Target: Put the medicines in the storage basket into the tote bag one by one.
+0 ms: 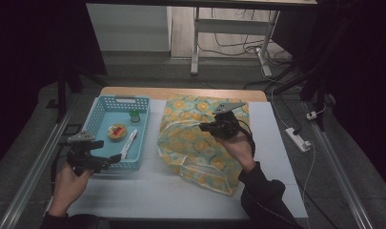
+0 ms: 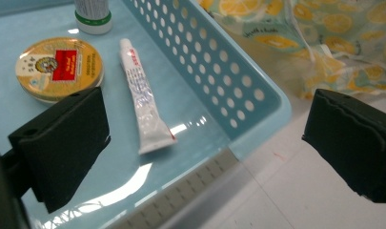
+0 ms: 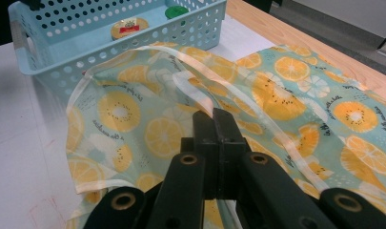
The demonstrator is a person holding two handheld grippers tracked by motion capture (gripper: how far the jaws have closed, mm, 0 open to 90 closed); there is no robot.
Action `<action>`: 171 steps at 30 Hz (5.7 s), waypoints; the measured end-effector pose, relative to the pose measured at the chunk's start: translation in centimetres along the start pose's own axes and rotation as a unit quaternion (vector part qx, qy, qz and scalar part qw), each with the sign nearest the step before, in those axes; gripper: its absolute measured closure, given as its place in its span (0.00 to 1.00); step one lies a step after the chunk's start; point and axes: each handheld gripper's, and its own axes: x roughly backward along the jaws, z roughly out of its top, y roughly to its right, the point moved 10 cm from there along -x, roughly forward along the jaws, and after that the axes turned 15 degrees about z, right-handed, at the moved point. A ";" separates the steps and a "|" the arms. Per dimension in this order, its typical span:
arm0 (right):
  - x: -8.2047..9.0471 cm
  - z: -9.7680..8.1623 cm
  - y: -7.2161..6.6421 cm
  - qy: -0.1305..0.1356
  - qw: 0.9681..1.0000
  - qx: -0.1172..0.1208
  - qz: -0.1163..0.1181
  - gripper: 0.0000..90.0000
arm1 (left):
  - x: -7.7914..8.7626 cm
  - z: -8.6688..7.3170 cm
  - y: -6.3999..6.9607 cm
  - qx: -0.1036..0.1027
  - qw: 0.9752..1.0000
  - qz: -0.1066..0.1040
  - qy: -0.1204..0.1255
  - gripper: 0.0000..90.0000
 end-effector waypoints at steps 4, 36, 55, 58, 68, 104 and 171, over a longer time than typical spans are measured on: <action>0.0 0.0 0.1 0.002 1.000 -0.002 -0.001 1.00 | -0.8 0.8 -0.6 -0.005 1.000 0.004 -0.010 0.01; -0.3 -0.3 0.1 -0.005 1.000 -0.001 0.001 1.00 | -9.6 4.6 -6.6 -0.008 0.994 0.058 -0.093 0.00; -0.5 -0.4 0.1 -0.008 1.000 0.001 0.002 1.00 | -13.5 2.1 -8.7 -0.012 0.972 0.099 -0.214 0.00; -0.5 -0.4 0.1 -0.008 1.000 0.001 0.002 1.00 | -13.8 1.7 -8.8 -0.018 0.965 0.109 -0.237 0.01; -0.5 -0.4 0.1 -0.008 1.000 0.001 0.001 1.00 | -13.4 1.4 -8.8 -0.015 0.956 0.132 -0.260 0.22; -0.3 -0.1 0.1 0.003 1.000 0.008 -0.001 1.00 | -6.0 6.6 -1.9 -0.072 0.991 0.040 -0.108 0.23; 0.0 0.5 -0.4 0.022 1.000 0.015 0.003 1.00 | -14.1 8.7 19.4 -0.195 0.969 -0.130 -0.078 0.23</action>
